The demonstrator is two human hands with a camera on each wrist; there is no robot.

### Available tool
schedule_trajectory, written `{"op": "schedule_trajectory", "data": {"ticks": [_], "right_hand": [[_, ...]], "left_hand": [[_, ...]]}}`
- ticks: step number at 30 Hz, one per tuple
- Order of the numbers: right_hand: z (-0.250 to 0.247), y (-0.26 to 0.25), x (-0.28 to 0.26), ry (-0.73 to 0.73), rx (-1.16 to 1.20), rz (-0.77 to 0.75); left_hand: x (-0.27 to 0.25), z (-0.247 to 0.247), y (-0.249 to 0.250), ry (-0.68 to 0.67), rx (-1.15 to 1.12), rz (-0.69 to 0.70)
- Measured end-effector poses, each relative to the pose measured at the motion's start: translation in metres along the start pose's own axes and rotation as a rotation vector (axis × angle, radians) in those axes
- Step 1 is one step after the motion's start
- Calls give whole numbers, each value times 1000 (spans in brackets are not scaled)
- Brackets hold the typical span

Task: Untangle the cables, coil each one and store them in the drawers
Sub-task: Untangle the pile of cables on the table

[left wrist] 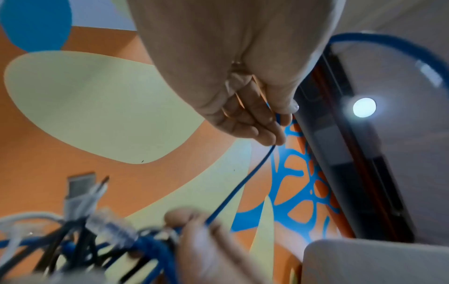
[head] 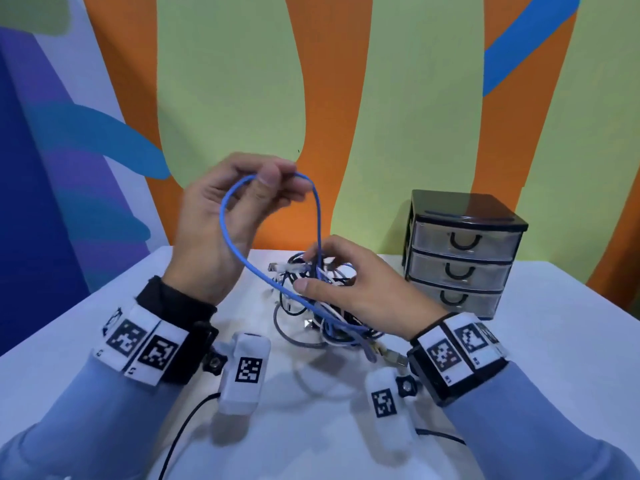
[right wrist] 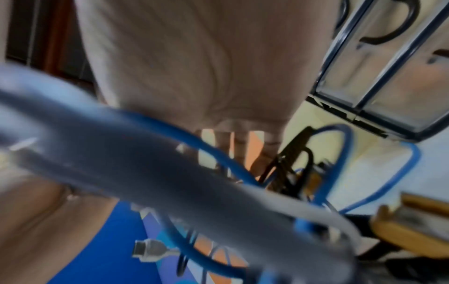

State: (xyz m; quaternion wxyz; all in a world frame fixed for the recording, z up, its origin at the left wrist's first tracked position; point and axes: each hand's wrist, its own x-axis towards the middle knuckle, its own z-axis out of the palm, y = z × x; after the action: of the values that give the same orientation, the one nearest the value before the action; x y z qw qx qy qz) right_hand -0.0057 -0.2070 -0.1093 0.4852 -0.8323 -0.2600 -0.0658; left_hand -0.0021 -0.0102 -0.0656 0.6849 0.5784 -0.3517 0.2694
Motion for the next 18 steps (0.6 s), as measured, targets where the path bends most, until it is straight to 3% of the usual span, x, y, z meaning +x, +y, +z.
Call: {"op": "schedule_trajectory", "data": {"ticks": [5,7,13,18], "right_hand": [[-3,13,2,255,-275,100],[-4,18,2,323,-279,118],[-1,15,4,320,-185,82],[-6,22,7,422,-117,201]], "left_hand": [[13,-17,14,190,-315,42],[20,-33,21,259,-358,56],[19,-47,-3,287,136,39],[20,-60,-12,366,616,48]]}}
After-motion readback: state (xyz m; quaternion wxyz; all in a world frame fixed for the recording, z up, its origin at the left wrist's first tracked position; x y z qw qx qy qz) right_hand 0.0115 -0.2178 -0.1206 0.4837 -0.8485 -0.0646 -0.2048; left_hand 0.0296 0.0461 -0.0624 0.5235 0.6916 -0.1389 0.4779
